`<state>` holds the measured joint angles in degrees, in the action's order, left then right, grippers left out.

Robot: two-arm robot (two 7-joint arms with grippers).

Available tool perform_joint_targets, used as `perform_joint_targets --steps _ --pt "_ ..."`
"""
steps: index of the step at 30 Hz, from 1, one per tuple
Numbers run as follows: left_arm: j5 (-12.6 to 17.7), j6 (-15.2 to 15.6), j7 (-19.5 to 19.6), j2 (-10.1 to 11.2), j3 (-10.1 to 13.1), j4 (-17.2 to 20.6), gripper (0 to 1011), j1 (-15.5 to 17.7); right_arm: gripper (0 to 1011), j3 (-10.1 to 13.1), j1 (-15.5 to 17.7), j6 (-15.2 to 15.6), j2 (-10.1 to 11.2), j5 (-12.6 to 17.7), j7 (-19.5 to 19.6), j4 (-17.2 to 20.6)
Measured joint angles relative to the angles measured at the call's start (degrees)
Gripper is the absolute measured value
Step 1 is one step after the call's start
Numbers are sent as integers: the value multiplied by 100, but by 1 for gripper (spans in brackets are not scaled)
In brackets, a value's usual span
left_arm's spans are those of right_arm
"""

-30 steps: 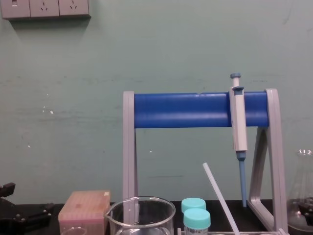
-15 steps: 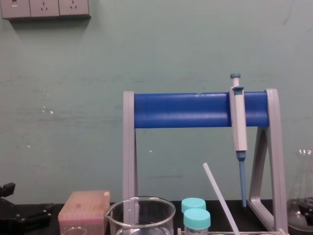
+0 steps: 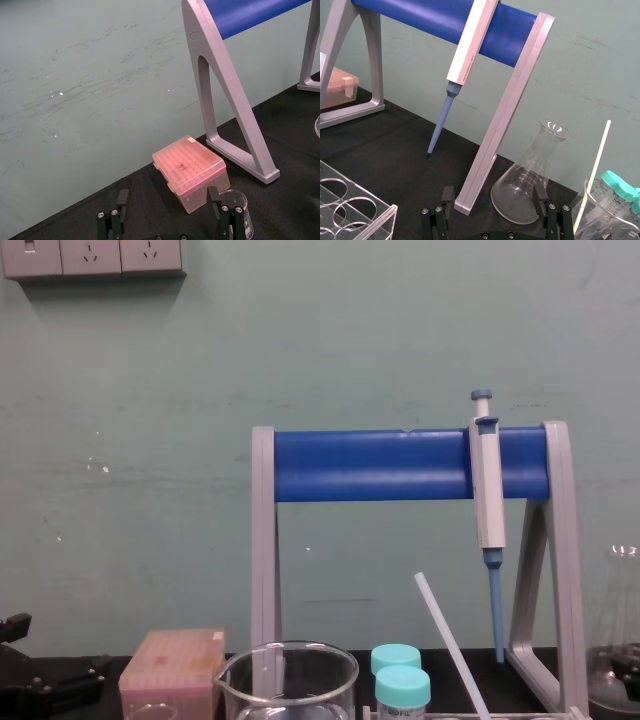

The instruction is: Pick up the stirring rod with one hand, then place it down.

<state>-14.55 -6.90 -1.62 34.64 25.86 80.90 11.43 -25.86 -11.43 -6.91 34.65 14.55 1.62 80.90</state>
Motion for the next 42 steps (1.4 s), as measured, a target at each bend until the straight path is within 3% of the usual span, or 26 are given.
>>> perform_joint_targets --steps 14,18,21,22,25,26,31,36,42 --pt "0 0 0 0 0 0 1000 0 1003 0 0 0 0 0 0 0" --pt "0 0 0 0 0 0 1000 0 1003 110 0 33 -21 2 -22 0" --pt "0 0 0 0 0 0 1000 0 1003 268 9 99 -46 249 -203 82" --pt "0 0 0 0 0 0 1000 0 1003 381 22 195 -76 526 -385 153" --pt "0 0 0 0 0 0 1000 0 1003 554 32 371 -123 957 -675 271" --pt "0 0 0 0 0 0 1000 0 1003 657 23 514 -157 1259 -908 354" --pt "0 0 0 0 0 0 1000 0 1003 773 -125 893 -246 1860 -1605 553" --pt "0 0 0 0 0 0 1000 0 1003 659 -330 998 -342 1948 -2067 664" --pt "0 0 0 0 0 0 1000 0 1003 392 -613 1003 -513 1733 -2446 693"
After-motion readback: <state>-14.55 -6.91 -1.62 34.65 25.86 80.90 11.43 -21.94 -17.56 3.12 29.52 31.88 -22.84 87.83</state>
